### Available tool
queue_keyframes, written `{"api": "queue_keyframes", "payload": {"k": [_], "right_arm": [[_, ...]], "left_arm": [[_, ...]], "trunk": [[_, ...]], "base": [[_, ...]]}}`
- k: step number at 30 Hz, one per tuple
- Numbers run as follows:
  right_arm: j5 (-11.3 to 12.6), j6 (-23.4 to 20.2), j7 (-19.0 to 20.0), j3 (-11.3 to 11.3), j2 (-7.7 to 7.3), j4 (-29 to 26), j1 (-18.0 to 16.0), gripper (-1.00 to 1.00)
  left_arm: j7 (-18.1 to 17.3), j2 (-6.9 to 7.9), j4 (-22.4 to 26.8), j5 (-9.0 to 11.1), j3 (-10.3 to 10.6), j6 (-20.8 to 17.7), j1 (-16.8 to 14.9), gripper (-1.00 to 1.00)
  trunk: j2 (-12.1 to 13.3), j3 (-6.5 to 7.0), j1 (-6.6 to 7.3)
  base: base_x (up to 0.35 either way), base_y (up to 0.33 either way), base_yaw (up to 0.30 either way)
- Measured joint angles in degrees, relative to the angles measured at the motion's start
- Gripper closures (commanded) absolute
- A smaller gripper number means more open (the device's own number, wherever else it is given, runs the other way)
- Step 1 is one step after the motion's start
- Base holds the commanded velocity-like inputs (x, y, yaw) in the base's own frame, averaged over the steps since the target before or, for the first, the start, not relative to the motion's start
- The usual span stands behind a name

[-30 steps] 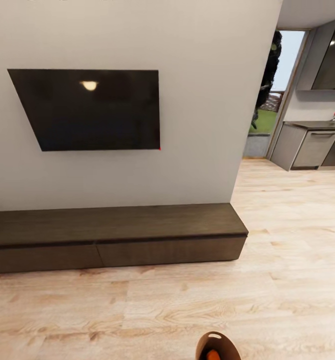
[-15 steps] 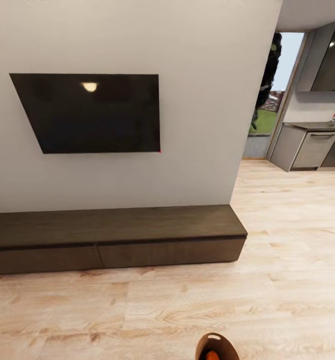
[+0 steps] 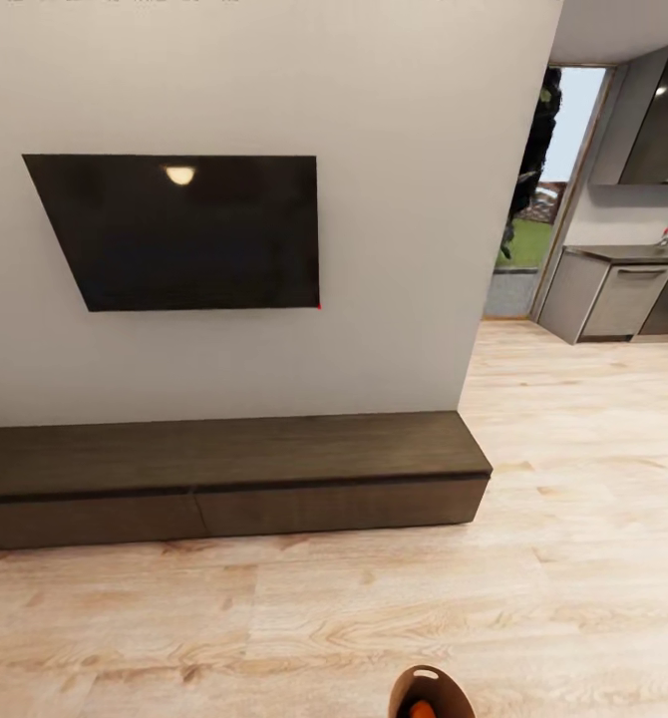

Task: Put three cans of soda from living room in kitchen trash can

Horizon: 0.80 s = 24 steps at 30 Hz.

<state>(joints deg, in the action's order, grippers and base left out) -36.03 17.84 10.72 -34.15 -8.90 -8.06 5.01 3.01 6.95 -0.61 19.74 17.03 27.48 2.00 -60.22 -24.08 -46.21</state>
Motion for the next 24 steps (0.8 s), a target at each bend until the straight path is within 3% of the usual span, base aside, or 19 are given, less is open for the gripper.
{"api": "queue_keyframes", "payload": {"k": [24], "right_arm": [[-0.07,0.09,-0.02,0.00,0.20,0.30,0.01,-1.00]], "left_arm": [[-0.10,0.44,0.00,0.07,-0.23,-1.11,0.00,-1.00]], "trunk": [[9.63,4.31,5.27]], "base": [[0.000,0.000,0.000]]}}
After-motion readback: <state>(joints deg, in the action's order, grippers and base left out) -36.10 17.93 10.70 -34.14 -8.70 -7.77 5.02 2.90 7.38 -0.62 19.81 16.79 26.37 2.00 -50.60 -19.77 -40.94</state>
